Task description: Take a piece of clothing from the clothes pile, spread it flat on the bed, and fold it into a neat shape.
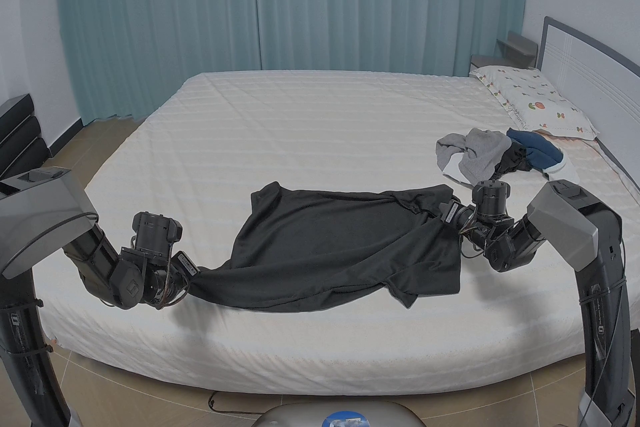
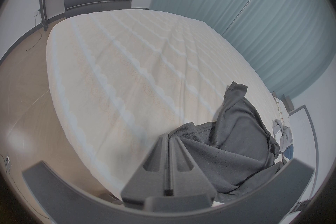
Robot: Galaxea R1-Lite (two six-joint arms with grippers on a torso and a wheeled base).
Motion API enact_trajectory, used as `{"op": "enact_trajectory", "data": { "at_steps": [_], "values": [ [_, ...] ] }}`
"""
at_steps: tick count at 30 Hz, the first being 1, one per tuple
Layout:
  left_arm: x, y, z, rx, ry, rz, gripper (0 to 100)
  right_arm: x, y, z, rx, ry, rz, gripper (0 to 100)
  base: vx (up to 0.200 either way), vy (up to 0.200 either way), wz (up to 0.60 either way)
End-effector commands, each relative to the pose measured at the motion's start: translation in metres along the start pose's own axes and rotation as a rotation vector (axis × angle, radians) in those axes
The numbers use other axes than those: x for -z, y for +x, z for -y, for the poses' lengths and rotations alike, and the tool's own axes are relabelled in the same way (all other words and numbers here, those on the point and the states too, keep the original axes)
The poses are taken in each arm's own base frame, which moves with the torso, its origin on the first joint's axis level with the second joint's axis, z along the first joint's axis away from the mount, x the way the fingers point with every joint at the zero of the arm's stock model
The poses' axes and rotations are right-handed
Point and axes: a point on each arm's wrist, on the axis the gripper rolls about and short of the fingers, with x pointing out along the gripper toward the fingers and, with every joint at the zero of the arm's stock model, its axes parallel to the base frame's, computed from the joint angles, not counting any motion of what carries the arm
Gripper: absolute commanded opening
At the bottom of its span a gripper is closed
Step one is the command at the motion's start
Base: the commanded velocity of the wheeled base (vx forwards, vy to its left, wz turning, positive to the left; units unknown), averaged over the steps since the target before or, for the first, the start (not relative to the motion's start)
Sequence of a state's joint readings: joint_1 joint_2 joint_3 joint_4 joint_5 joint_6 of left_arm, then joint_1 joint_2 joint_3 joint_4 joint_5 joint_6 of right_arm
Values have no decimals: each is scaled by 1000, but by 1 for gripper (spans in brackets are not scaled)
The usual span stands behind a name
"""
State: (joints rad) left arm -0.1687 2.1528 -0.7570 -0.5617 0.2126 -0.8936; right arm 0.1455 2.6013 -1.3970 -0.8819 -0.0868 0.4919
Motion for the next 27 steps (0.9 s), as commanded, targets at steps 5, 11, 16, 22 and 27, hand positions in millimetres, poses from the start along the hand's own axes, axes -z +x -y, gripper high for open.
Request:
{"op": "enact_trajectory", "data": {
  "at_steps": [5, 11, 16, 22, 27],
  "values": [
    [3, 4, -2, -2, -1, -5, 0, -20, -38, 11, -62, 99, -58, 100, 0, 0, 0],
    [4, 2, -3, -2, 2, -10, 0, -21, -81, 25, -83, 108, -171, 100, 0, 0, 0],
    [5, 2, -3, -4, 5, -14, 0, -11, -109, 32, -87, 119, -262, 100, 0, 0, 0],
    [8, 1, -4, -9, 15, -23, 0, 11, -127, 31, -123, 117, -383, 100, 0, 0, 0],
    [9, 1, -5, -14, 20, -29, 0, 25, -124, 24, -133, 115, -427, 100, 0, 0, 0]
  ]
}}
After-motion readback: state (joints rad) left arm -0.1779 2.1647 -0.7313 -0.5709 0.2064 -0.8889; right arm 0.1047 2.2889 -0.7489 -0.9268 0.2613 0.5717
